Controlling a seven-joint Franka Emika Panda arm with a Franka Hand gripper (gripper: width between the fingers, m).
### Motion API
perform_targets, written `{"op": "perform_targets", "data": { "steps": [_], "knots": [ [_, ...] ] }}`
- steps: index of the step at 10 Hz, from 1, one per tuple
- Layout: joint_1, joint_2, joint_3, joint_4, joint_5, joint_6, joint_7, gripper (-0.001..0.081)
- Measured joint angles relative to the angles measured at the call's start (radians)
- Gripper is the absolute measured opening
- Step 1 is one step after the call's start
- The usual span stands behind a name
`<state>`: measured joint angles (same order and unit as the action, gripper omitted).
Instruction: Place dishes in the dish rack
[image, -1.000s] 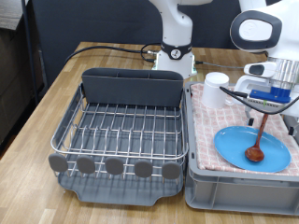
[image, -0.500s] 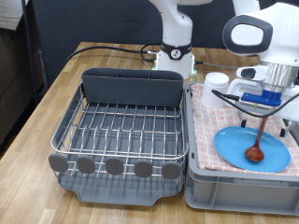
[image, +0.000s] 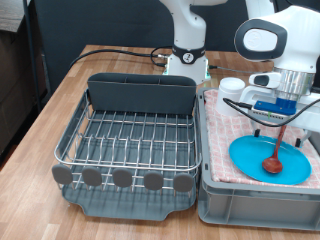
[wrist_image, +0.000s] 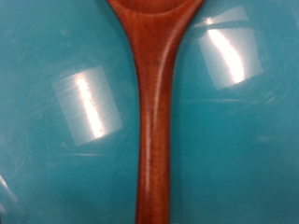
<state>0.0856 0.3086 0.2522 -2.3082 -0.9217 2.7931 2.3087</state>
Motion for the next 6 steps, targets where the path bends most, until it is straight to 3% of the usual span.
{"op": "perform_targets", "data": {
  "steps": [6],
  "knots": [
    [0.000, 0.022, -0.009, 0.001, -0.006, 0.016, 0.002, 0.0802]
  ]
}}
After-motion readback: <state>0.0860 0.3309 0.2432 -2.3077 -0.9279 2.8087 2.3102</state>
